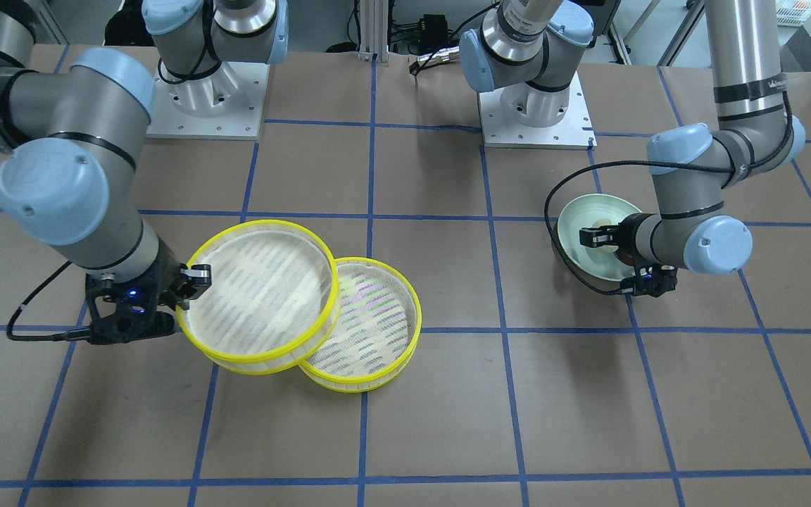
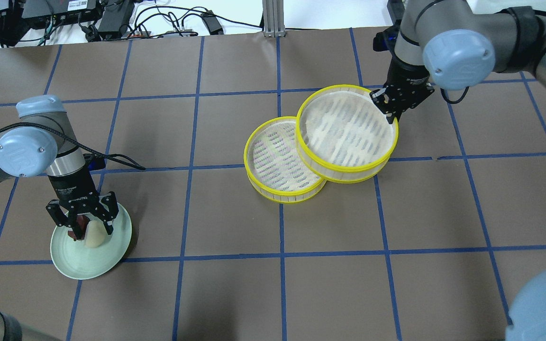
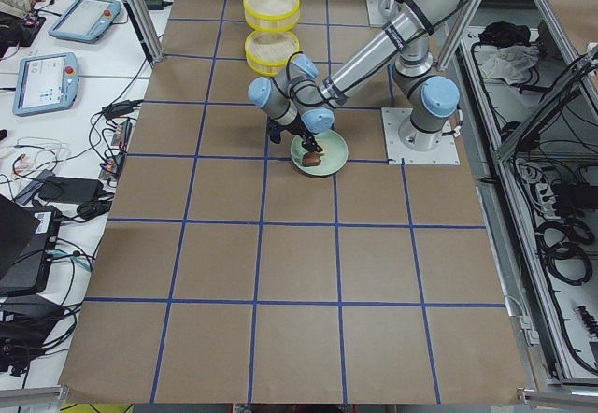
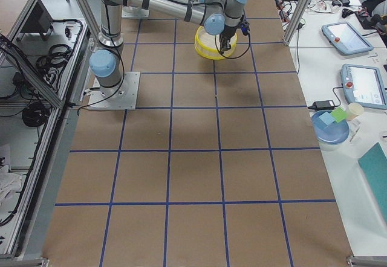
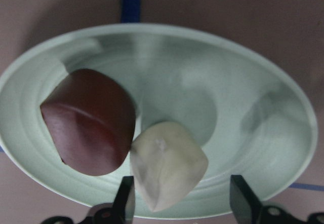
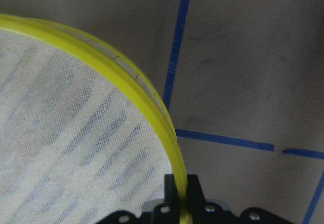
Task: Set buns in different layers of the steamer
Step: 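Lift the top tier aside with the right gripper while the left grasps the white bun, then carry the white bun with the left gripper into the bottom steamer tier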
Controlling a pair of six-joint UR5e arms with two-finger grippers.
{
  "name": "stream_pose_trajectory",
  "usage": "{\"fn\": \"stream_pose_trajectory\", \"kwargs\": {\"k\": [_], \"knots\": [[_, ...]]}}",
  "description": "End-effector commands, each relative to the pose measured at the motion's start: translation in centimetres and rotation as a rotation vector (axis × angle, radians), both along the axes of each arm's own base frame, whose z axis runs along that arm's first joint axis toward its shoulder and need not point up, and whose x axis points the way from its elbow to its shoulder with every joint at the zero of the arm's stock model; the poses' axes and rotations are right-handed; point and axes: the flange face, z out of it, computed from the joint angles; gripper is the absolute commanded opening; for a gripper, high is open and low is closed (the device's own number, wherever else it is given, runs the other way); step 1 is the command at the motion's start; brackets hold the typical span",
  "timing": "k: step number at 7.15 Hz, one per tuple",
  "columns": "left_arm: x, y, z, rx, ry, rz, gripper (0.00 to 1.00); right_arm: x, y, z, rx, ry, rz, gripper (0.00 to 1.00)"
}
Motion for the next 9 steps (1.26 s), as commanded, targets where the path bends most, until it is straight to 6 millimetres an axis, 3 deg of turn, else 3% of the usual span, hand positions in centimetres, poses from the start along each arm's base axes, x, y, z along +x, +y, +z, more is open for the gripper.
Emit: {"fn": "stream_pose_trajectory", "kwargs": {"k": [1, 2, 4, 6, 8, 9], "knots": [[0.1, -0.1, 0.0, 0.0, -0.001, 0.001, 0.0, -5.5, -0.6, -1.0, 0.018, 0.006, 0.069, 0.01], [0.0, -0.2, 0.1, 0.005, 0.0, -0.005, 0.0, -6.6, -0.6, -1.0, 0.026, 0.035, 0.071, 0.0], [-0.1, -1.2, 1.7, -0.017, -0.004, -0.016, 0.0, -6.6, -0.5, -1.3, 0.032, 0.035, 0.068, 0.0], [-2.1, -4.3, 7.6, -0.115, 0.055, 0.0, 0.0, -6.6, -0.5, -1.3, 0.032, 0.035, 0.068, 0.0], [-6.5, -6.0, 12.4, -0.236, 0.086, -0.045, 0.0, -6.6, -0.5, -1.4, 0.035, 0.034, 0.068, 0.0], [-10.3, -6.5, 14.1, -0.296, 0.121, -0.078, 0.0, -6.6, -0.5, -1.4, 0.035, 0.034, 0.068, 0.0]]}}
